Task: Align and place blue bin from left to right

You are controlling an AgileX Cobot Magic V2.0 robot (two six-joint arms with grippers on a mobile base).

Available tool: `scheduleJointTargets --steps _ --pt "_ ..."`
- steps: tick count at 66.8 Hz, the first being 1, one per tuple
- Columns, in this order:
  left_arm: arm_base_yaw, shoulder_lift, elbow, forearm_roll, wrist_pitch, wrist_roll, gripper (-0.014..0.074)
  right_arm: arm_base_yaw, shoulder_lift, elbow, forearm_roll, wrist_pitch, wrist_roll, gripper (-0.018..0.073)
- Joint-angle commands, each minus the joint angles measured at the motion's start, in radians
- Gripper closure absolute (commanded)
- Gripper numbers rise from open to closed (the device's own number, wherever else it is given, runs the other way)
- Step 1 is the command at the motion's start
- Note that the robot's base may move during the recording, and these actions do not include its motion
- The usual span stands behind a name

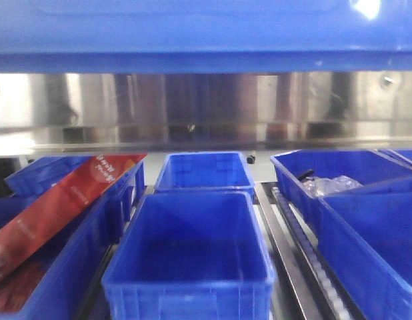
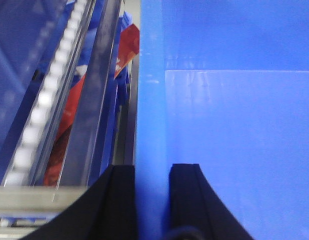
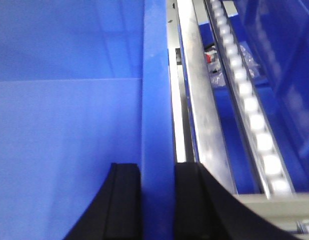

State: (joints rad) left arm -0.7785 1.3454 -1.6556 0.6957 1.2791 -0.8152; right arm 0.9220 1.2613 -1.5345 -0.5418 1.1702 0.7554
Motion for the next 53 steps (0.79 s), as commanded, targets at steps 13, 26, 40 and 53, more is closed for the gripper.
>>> scheduleJointTargets --steps 13,26,40,53 --pt "-0.011 -0.013 -0.012 0.032 -0.073 -0.007 0.0707 0.008 -0.016 -0.01 -0.026 -0.08 -0.003 0.0637" --pt "-0.011 -0.013 -0.012 0.032 -0.073 -0.007 0.0707 0.008 -0.016 -0.01 -0.026 -0.08 -0.003 0.0637" --pt "-0.011 -0.013 -0.012 0.032 -0.073 -0.007 0.0707 0.008 -0.016 -0.01 -0.026 -0.08 -0.003 0.0637" --pt "-0.011 -0.013 -0.012 0.032 -0.073 -0.007 0.0707 0.008 -0.016 -0.01 -0.026 -0.08 -0.003 0.0637"
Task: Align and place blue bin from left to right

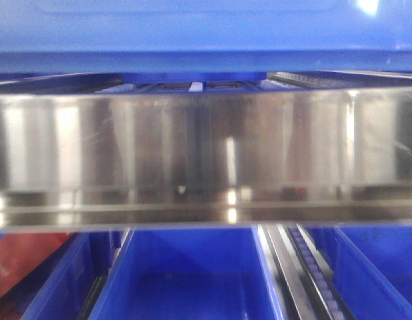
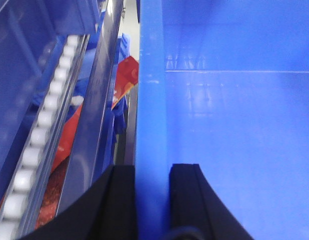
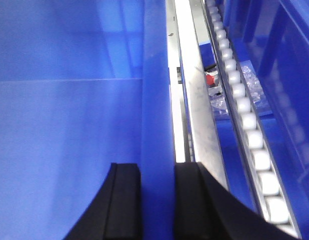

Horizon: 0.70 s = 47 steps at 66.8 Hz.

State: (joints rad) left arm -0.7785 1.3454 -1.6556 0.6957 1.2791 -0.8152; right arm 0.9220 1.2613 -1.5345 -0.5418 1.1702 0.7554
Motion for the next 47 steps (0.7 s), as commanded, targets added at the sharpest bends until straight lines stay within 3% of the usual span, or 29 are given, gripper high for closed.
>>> scheduleJointTargets --steps 1,47 --pt "-0.011 -0.013 -0.012 0.032 -0.073 -0.007 0.0707 0.008 -0.016 -0.01 -0.026 -0.08 -0.003 0.0637" --pt "-0.011 -0.013 -0.012 0.032 -0.073 -0.007 0.0707 0.008 -0.016 -0.01 -0.026 -0.08 -0.003 0.0637"
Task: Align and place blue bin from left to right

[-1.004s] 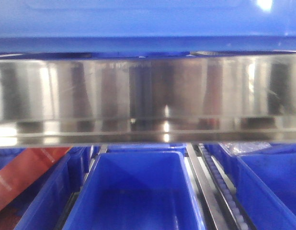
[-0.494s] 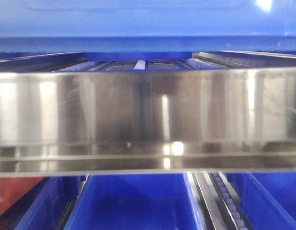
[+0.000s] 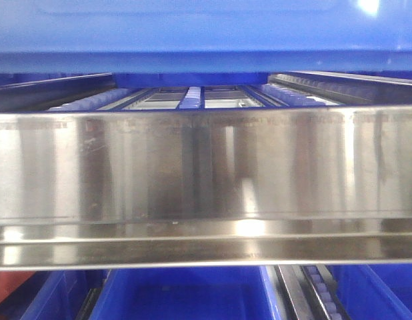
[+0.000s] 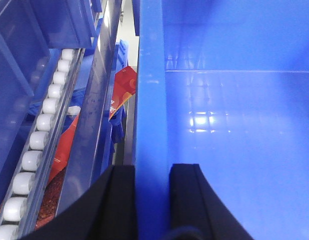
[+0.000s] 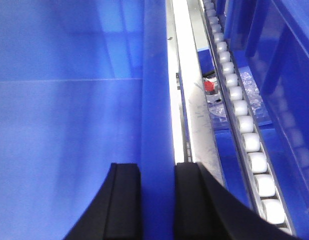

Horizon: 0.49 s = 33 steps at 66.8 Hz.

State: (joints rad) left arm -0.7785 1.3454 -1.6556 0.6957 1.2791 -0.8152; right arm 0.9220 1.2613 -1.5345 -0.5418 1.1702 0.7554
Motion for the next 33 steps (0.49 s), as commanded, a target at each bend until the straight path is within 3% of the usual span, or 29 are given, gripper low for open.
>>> scheduleJointTargets --steps 1,33 --pt "-0.011 -0.013 -0.012 0.032 -0.073 -0.007 0.0707 0.008 -0.016 -0.01 -0.026 -0.08 -0.003 0.0637" --pt "-0.011 -0.013 -0.012 0.032 -0.073 -0.007 0.0707 0.008 -0.016 -0.01 -0.026 -0.08 -0.003 0.0637"
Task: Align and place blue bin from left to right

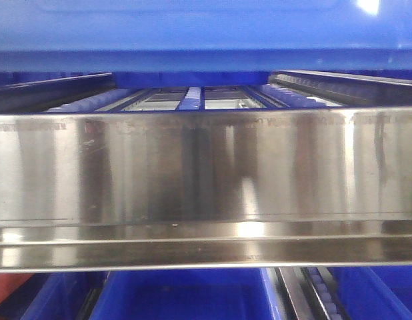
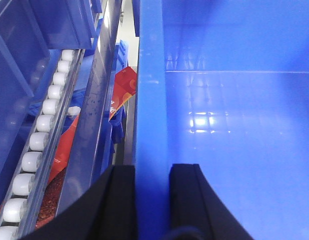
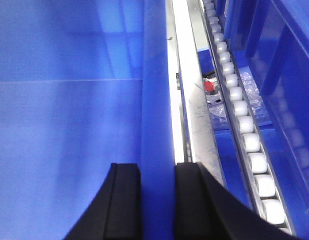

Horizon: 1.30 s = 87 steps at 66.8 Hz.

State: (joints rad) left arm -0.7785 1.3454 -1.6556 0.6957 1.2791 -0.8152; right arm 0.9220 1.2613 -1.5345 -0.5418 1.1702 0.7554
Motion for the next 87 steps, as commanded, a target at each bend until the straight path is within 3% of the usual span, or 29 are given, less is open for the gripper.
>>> scheduleJointTargets --steps 1,11,15,23,30,40,45,64,87 --pt "-0.011 -0.013 -0.012 0.032 -0.073 -0.007 0.0707 0.008 -0.016 -0.01 -0.026 -0.08 -0.003 0.0637" --pt "-0.011 -0.013 -0.012 0.032 -0.073 -0.007 0.0707 0.008 -0.016 -0.01 -0.026 -0.092 -0.003 0.0637" --pt "-0.011 -0.011 -0.012 0.033 -0.077 0.028 0.0707 0.008 -0.016 -0.01 -0.026 -0.115 -0.003 0.0637" --pt "0.038 -0.001 -0.012 0.035 -0.116 0.031 0.0707 -0.002 0.003 -0.012 -0.026 -0.176 -0.003 0.0637" --pt "0.119 0.022 -0.014 -0.056 -0.17 0.039 0.0707 -0.039 0.048 -0.029 -0.01 -0.182 -0.003 0.0637" --pt "0.219 0.063 -0.014 -0.205 -0.292 0.112 0.0707 -0.098 0.116 -0.063 0.012 -0.23 -0.003 0.0637" --pt "0.251 0.086 -0.014 -0.233 -0.351 0.128 0.0707 -0.127 0.144 -0.069 0.034 -0.27 -0.003 0.0637" --pt "0.297 0.175 -0.014 -0.235 -0.434 0.133 0.0707 -0.215 0.237 -0.069 0.08 -0.334 -0.003 0.0637" --pt "0.297 0.249 -0.014 -0.222 -0.43 0.133 0.0707 -0.221 0.3 -0.069 0.082 -0.373 -0.033 0.0637"
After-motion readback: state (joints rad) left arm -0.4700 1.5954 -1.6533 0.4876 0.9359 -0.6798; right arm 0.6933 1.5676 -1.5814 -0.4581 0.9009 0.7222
